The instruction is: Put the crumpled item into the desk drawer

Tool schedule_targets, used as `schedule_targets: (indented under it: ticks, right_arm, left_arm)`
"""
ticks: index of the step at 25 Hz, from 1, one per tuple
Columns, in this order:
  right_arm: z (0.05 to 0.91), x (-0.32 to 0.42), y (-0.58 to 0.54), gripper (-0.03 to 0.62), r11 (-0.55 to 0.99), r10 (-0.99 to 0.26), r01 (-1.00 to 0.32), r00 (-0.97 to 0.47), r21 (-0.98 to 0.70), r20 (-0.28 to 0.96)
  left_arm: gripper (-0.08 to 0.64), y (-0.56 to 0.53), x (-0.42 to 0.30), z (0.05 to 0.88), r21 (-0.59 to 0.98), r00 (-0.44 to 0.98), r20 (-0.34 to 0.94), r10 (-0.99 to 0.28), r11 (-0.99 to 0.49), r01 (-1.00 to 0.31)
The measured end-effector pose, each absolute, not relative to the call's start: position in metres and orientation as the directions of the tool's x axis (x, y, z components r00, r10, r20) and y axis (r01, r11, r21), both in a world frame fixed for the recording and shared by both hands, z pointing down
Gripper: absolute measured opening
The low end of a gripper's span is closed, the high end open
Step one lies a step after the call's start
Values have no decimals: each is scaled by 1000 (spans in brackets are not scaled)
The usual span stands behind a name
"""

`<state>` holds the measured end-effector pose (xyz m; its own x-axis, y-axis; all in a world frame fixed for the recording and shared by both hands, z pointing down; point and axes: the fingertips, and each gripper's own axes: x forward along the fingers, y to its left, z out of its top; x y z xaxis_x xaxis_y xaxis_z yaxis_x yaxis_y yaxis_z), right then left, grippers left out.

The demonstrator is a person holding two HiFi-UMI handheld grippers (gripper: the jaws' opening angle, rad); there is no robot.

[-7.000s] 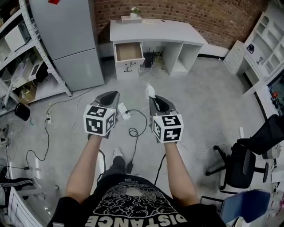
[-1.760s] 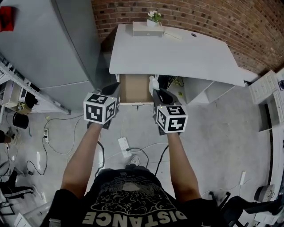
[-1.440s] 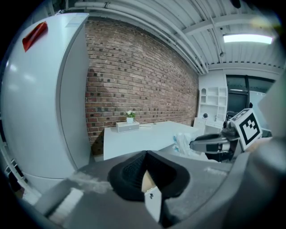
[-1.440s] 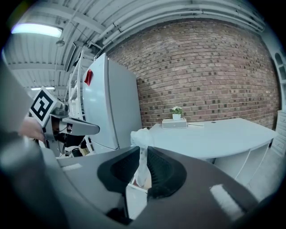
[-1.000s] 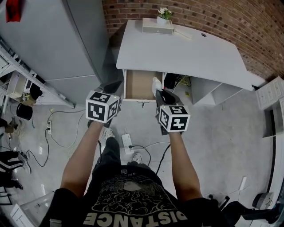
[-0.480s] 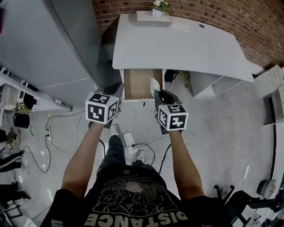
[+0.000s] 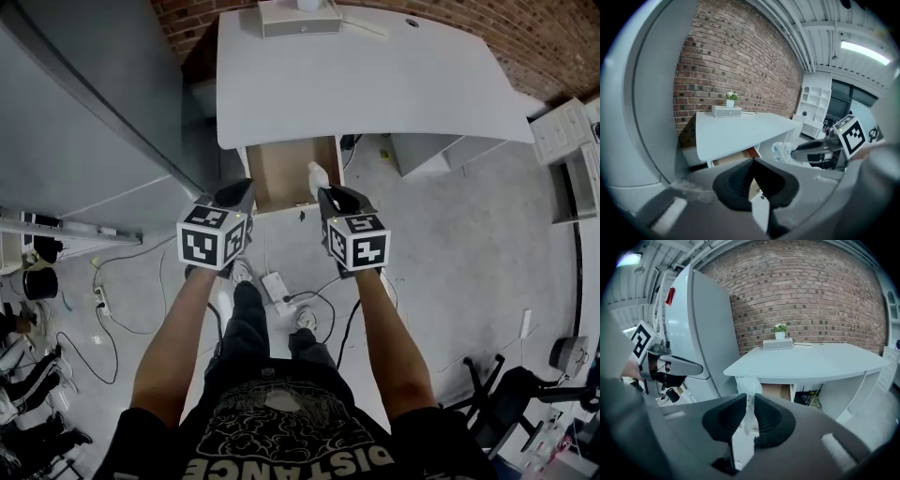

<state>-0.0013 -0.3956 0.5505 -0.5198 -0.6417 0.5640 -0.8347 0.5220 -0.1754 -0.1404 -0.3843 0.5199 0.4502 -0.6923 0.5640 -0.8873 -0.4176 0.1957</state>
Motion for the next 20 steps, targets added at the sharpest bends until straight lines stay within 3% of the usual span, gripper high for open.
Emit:
schedule_targets:
  ticks: [20]
  right_arm:
    - [654, -8, -430, 56, 367, -633, -902, -420, -226, 650]
  left_arm:
    - [-2, -436, -123, 611, 262, 581, 647, -493, -572, -777]
